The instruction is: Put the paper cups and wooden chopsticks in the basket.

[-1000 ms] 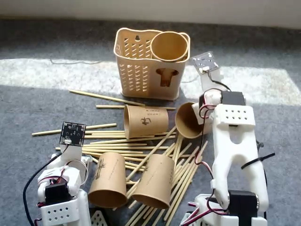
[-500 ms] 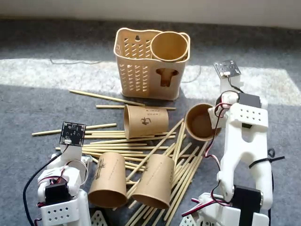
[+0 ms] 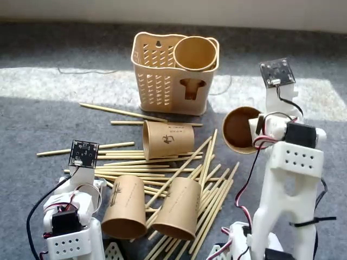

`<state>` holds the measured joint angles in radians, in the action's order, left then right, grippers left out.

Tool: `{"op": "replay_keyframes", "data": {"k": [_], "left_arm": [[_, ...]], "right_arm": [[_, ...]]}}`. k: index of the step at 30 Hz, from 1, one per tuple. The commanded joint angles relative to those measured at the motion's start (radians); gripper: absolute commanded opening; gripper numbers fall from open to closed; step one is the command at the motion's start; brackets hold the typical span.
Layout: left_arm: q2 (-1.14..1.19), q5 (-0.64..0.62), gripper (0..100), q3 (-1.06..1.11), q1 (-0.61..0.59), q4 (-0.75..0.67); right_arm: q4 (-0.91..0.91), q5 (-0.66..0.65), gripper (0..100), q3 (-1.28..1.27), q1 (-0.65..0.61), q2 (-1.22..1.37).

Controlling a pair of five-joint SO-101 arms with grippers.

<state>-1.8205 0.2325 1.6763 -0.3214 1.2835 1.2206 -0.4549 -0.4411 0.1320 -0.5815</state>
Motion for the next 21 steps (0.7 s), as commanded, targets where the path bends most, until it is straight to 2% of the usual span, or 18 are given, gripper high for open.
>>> {"op": "replay_keyframes", "data": {"k": [1, 8, 14, 21], "left_arm": [[-0.007, 0.008, 19, 0.019, -0.012, -0.015], [-0.007, 0.008, 19, 0.019, -0.012, -0.015], [-0.007, 0.008, 19, 0.019, -0.012, -0.015], [-0.007, 0.008, 19, 0.019, -0.012, -0.015]], "right_arm": [[0.016, -0.003, 0.6, 0.015, 0.007, -0.110], [0.016, 0.006, 0.6, 0.031, 0.005, -0.193], [0.016, 0.112, 0.6, 0.171, 0.001, -0.203], [0.016, 0.193, 0.6, 0.325, -0.096, -0.202]]}}
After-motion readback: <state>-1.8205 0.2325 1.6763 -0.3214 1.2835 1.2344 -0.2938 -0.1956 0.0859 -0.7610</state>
